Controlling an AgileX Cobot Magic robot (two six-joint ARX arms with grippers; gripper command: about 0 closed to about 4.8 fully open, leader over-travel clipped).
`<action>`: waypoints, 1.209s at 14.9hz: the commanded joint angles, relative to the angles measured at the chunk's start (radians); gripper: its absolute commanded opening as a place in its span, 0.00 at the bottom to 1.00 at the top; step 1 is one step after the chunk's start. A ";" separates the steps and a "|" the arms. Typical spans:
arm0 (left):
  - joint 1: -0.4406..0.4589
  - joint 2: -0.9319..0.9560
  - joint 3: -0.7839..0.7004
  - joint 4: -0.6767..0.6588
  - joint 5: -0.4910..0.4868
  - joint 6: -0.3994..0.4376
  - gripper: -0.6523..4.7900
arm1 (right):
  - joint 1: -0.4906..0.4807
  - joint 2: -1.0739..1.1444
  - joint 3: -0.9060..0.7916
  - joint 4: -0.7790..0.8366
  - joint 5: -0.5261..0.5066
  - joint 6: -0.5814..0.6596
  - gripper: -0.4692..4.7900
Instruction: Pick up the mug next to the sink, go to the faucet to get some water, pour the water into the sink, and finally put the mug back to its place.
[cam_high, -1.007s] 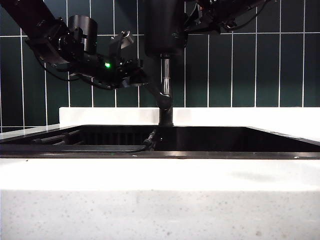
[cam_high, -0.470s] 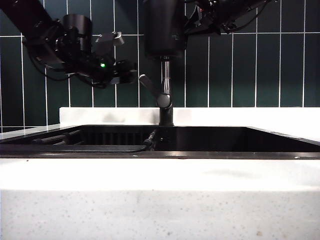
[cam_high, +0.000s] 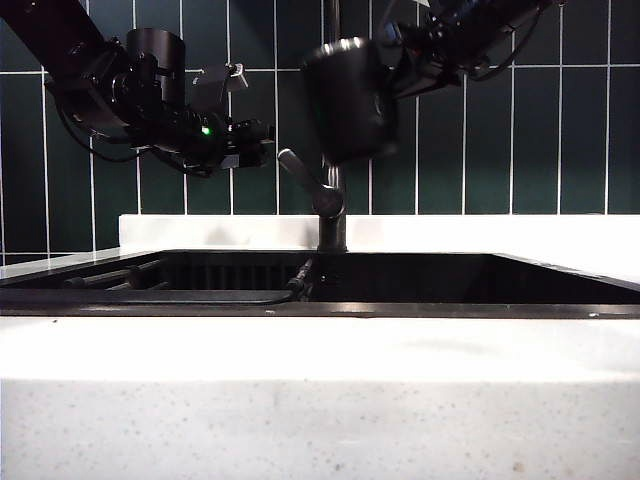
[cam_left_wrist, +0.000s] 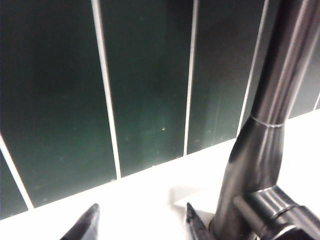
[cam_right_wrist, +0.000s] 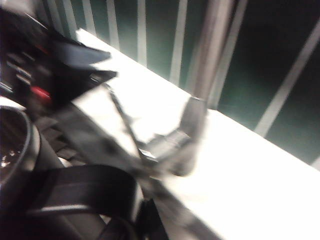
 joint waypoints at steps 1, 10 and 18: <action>0.000 -0.006 0.003 0.002 -0.003 0.002 0.51 | 0.001 -0.010 0.010 0.023 0.098 -0.124 0.13; 0.009 -0.006 0.003 -0.012 -0.010 0.003 0.51 | 0.000 -0.010 0.010 -0.034 0.352 -0.425 0.13; 0.009 -0.006 0.003 -0.048 -0.010 0.003 0.51 | 0.001 -0.010 0.010 -0.003 0.434 -0.750 0.13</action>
